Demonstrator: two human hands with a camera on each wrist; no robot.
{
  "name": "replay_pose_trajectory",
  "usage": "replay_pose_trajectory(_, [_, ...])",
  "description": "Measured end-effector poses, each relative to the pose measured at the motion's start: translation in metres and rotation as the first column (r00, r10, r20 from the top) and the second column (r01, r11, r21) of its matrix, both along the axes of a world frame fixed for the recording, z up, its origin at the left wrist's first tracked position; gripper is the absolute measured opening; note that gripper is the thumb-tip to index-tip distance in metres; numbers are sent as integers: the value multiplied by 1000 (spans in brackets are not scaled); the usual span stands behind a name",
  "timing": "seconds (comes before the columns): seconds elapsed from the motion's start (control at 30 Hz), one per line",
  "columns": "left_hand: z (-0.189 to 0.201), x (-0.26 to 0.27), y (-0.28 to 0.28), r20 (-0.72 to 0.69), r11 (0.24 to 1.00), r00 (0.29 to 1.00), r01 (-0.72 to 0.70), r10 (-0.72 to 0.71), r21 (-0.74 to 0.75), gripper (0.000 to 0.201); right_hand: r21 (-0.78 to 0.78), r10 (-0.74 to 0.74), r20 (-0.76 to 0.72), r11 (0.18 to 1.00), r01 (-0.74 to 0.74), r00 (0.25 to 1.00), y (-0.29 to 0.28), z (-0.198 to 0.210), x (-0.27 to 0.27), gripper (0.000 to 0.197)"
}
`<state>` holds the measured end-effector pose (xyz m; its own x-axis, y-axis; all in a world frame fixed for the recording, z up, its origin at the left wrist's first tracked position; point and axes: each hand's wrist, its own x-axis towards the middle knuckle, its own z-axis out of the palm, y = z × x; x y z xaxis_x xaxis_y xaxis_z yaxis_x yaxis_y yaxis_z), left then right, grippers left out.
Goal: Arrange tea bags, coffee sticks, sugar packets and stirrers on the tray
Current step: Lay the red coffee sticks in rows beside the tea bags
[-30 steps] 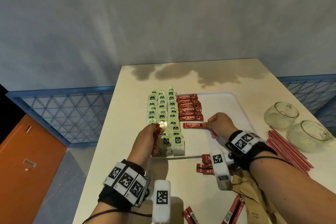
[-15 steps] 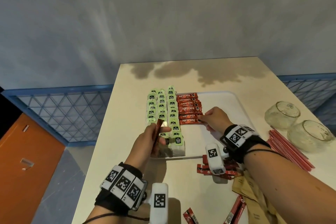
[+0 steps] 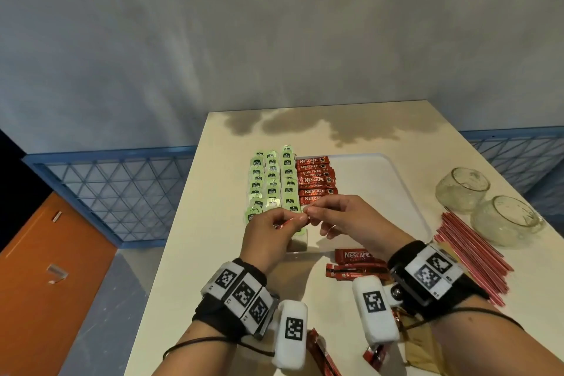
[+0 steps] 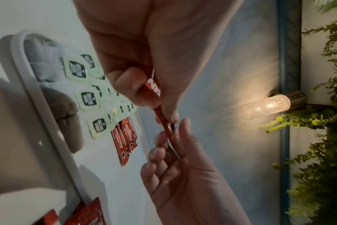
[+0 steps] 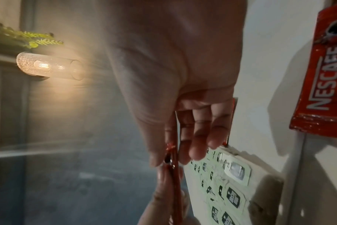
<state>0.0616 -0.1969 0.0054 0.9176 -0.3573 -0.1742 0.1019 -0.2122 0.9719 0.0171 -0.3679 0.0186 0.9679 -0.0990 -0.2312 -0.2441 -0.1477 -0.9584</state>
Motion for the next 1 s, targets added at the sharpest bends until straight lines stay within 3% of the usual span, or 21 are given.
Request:
replay_pose_trajectory(0.17, [4,-5,10,-275,971,961,-89,26,-220,20,44,-156,46,987,154,987,-5,-7,-8,12])
replay_pose_trajectory(0.27, [2,-4,18,-357,940,933,-163,48,-301,17,102,-177,13,979,175,984,-8,-9,-14,12])
replay_pose_trajectory(0.37, [1,-5,18,-312,946,947,-167,76,-276,12,112,-115,-8,987,115,993,-5,-5,-16,16])
replay_pose_trajectory(0.5, [3,-10,9,-239,969,970,-105,49,-226,12,-2,-22,9,1000,22,1000,7,-2,-13,18])
replay_pose_trajectory(0.67, [-2,-2,12,-260,969,961,-145,90,-200,11,67,-147,-30,987,149,989,-8,-8,-13,16])
replay_pose_trajectory(0.8, [-4,1,11,-208,982,977,-89,53,-167,14,87,-89,-67,992,94,994,-26,-11,-15,14])
replay_pose_trajectory(0.9, [-4,4,7,-161,988,986,-66,43,-137,9,28,-210,-75,977,212,975,-45,-18,-10,10])
replay_pose_trajectory(1.0, [-10,12,7,-131,990,988,-98,84,-102,8,-149,-365,-131,927,346,922,-69,-34,-1,9])
